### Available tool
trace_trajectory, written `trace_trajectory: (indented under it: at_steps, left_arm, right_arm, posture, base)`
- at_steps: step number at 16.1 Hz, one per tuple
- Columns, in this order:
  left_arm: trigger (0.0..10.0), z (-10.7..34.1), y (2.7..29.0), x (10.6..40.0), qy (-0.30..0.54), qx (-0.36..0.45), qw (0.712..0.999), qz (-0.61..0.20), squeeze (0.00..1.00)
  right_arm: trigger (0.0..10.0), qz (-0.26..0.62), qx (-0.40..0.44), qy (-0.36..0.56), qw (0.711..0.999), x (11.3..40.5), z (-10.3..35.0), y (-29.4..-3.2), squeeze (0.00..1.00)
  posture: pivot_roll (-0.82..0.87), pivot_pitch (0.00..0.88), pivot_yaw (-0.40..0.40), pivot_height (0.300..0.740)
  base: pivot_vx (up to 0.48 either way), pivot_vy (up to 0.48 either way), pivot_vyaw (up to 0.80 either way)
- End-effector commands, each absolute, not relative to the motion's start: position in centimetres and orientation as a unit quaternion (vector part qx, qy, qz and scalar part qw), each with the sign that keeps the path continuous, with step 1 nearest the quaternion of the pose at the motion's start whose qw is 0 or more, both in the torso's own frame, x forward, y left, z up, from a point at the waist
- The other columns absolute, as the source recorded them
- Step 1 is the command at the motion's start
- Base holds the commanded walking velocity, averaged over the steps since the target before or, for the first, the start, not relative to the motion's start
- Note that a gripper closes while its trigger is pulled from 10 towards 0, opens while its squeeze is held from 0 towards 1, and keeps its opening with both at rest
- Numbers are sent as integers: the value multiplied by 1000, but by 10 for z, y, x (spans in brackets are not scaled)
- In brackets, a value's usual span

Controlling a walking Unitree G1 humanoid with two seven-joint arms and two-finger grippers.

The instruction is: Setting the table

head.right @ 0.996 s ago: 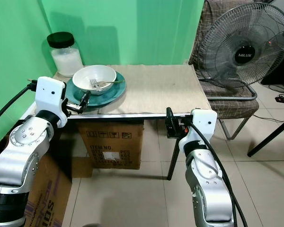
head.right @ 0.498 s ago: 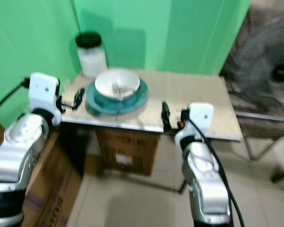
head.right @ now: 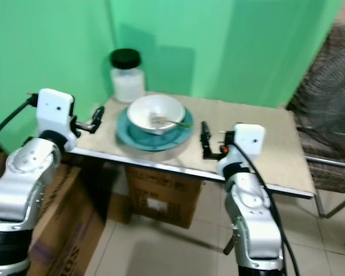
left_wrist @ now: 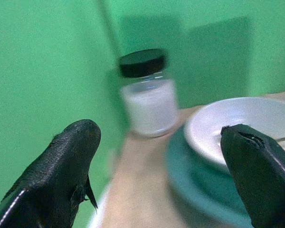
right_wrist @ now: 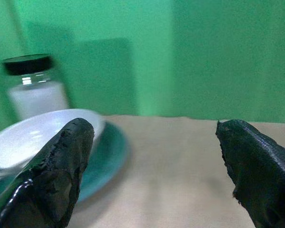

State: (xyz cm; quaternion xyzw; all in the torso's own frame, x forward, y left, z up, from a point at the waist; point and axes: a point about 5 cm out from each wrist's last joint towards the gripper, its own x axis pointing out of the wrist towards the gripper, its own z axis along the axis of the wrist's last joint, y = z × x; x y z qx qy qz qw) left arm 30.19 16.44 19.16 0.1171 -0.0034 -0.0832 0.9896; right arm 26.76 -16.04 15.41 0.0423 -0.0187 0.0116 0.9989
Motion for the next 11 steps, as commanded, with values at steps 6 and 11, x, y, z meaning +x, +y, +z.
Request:
trace_trajectory:
  at_steps: [6,11]
  left_arm:
    - [10000,189,159,299,-3,119,988,-96,0]
    - [10000,186,156,296,1,118,988,-104,0]
  right_arm:
    - [10000,59,30,-36,997,280,168,-165,0]
    - [10000,80,20,-45,996,291,176,-166,0]
  posture:
    - [110,0,-20,740]
    - [116,0,-28,740]
  base:
    - [256,0,0]
    - [255,0,558]
